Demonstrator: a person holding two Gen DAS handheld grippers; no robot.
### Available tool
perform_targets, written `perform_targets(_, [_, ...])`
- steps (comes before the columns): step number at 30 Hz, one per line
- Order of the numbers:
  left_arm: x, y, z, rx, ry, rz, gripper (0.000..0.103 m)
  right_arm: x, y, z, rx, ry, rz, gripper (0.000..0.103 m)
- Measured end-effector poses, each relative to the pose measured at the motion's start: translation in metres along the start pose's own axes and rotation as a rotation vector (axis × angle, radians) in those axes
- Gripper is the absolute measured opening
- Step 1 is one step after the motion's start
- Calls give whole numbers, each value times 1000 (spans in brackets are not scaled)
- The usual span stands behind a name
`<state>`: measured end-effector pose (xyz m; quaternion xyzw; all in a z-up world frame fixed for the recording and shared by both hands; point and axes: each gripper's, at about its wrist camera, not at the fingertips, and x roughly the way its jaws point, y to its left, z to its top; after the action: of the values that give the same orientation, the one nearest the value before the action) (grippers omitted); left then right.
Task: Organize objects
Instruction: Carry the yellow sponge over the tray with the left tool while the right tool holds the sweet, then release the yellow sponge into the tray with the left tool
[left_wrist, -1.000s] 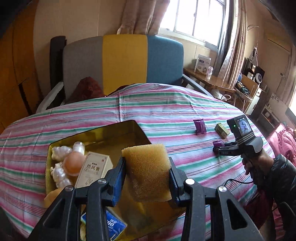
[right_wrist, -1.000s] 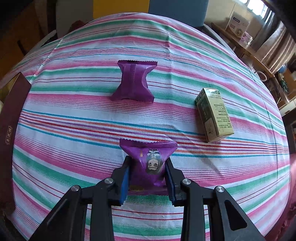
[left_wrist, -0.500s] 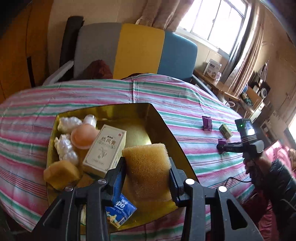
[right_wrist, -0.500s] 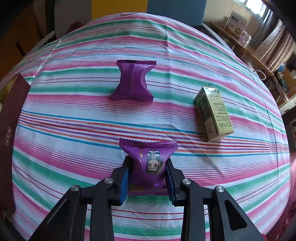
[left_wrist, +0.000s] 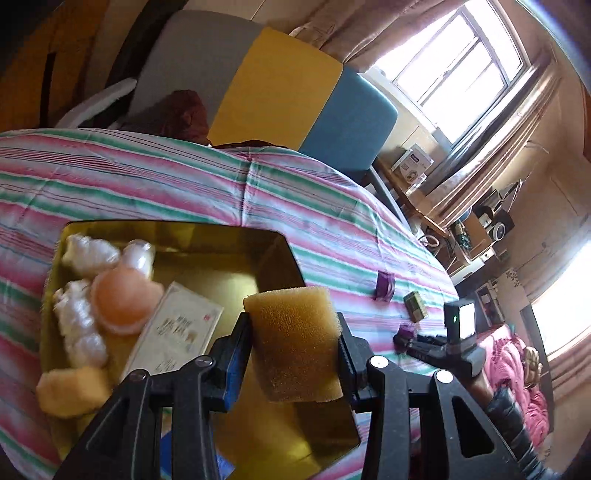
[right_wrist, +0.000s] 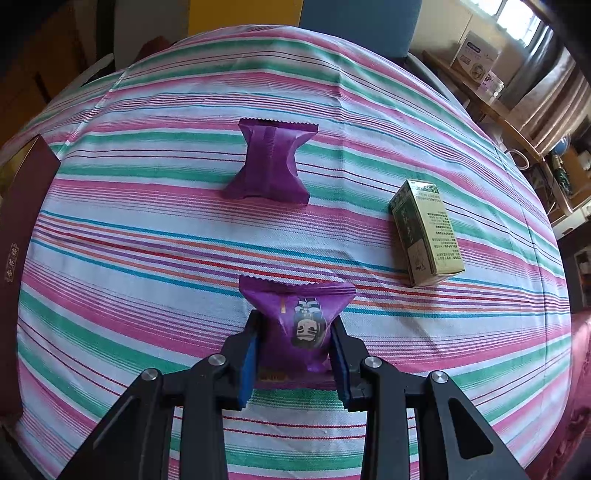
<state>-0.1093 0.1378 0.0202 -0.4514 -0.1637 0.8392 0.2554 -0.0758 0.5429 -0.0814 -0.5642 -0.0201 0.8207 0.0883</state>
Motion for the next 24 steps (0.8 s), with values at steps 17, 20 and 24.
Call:
perform_targets(17, [114,27,44,7,170,212,45,3,1,3,-19,-2,-6,34])
perform_targets(20, [120,27,44,22,188,245,48,3,1,3,-18,-2,-7,35])
perform_targets(24, [119,27,40,29,191,251,54,2,2,2,-18,-2,-7,34])
